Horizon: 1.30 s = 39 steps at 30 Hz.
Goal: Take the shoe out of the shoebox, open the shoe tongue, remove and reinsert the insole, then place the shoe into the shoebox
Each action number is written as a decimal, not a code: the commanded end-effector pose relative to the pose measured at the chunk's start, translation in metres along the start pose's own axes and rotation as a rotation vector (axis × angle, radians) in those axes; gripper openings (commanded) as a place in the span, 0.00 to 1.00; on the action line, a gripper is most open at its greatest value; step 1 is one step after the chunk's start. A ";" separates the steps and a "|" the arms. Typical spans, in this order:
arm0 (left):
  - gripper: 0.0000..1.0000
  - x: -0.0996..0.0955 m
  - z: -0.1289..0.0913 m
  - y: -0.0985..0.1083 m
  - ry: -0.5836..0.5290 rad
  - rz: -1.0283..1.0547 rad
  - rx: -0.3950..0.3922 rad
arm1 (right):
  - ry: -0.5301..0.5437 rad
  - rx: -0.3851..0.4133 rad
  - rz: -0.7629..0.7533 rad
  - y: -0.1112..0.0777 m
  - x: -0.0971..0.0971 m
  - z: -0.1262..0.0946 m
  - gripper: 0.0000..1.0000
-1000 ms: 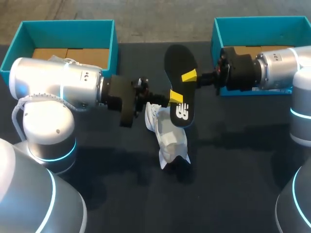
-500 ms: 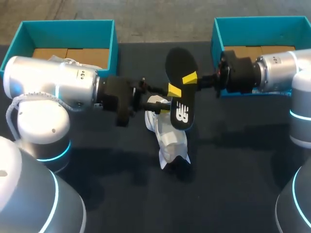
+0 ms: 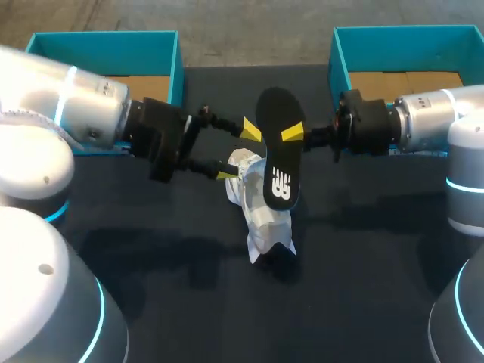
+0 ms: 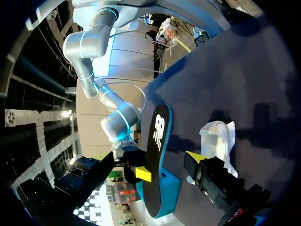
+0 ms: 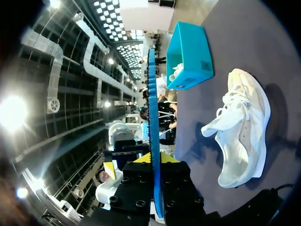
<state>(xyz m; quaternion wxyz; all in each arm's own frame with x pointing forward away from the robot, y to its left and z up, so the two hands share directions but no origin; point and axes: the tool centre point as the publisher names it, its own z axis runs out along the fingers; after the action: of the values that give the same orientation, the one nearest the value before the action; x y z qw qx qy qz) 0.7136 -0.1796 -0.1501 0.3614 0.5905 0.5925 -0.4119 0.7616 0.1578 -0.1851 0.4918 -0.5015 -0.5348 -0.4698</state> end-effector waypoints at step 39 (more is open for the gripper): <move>1.00 -0.062 -0.034 0.047 1.043 -0.134 0.248 | -0.053 0.068 0.008 -0.005 -0.023 0.025 0.00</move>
<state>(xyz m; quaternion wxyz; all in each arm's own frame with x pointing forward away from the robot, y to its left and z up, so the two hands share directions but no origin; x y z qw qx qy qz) 0.7583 -0.1695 -0.0854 0.0627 0.6657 0.6812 -0.2982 0.7531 0.1785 -0.2094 0.4961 -0.4986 -0.5597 -0.4382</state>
